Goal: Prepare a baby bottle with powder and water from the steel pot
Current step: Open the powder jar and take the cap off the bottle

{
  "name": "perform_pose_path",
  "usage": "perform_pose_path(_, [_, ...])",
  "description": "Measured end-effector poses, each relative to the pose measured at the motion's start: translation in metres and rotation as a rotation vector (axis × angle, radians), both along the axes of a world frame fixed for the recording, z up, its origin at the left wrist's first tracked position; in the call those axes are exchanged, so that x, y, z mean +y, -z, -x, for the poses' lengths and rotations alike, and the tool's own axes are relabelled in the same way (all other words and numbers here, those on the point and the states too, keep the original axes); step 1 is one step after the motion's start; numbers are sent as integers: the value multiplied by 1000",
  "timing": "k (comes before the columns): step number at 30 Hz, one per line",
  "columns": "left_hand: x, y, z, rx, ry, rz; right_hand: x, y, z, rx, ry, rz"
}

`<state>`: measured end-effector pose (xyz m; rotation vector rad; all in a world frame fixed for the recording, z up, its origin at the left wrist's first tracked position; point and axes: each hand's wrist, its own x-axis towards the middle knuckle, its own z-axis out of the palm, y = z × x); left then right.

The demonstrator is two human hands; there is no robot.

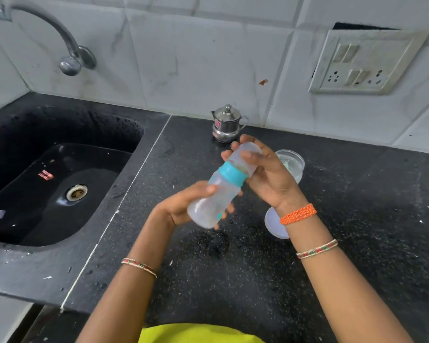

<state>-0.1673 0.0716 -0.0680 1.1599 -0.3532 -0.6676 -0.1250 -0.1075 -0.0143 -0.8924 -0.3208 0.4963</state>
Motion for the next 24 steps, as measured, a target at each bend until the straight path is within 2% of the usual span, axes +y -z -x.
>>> perform_pose_path(2, [4, 14, 0, 79, 198, 184, 1, -5, -6, 2, -112, -121])
perform_pose_path(5, [5, 22, 1, 98, 48, 97, 12, -2, -16, 38, -48, -66])
perform_pose_path(11, [21, 28, -3, 30, -461, -334, 39, 49, -46, 57, 430, 452])
perform_pose_path(14, [28, 36, -4, 87, -618, -330, 37, 75, -56, -133, 597, 768])
perform_pose_path(16, [30, 35, -5, 75, -680, -329, 34, 88, -56, -285, 605, 982])
perform_pose_path(19, [30, 32, -6, 24, -698, -357, 29, 106, -51, -428, 550, 1197])
perform_pose_path(23, [21, 27, -6, -40, -715, -404, 29, 104, -45, -555, 526, 1374])
perform_pose_path(24, [17, 26, -7, -65, -723, -427, 30, 99, -41, -570, 569, 1357])
